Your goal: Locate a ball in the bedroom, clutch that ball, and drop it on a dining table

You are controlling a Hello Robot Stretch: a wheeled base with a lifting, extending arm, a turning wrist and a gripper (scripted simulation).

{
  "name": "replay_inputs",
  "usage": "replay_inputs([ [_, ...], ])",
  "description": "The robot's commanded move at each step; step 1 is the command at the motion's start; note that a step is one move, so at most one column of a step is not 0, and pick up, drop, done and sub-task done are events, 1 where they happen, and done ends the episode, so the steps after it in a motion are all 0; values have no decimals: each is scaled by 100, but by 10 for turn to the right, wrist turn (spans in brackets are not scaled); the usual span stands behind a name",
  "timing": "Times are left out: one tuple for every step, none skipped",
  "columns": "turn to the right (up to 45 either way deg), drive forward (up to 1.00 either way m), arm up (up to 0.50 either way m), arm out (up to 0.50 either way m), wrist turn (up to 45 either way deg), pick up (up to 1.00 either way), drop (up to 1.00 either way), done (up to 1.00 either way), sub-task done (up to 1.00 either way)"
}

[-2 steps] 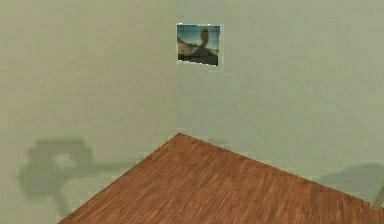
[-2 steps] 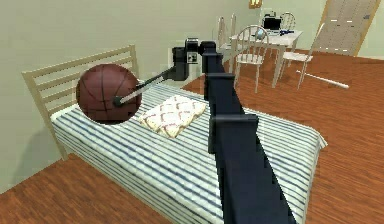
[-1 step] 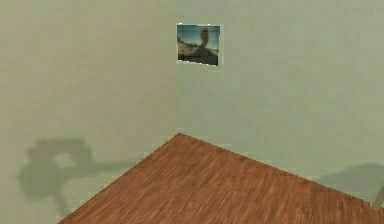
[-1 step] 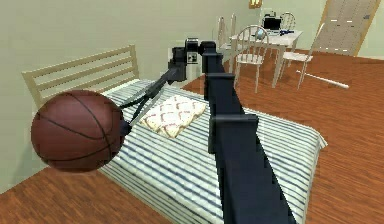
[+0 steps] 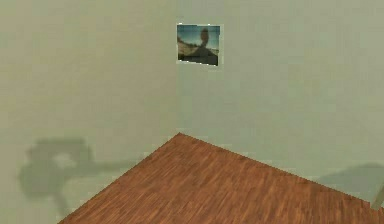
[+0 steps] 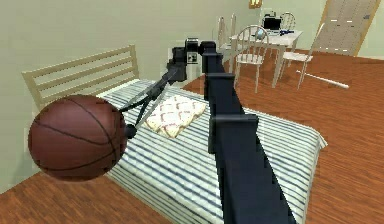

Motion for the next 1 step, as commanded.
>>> replay_inputs([
  [0, 0, 0, -48, 0, 0, 0, 0, 0],
])
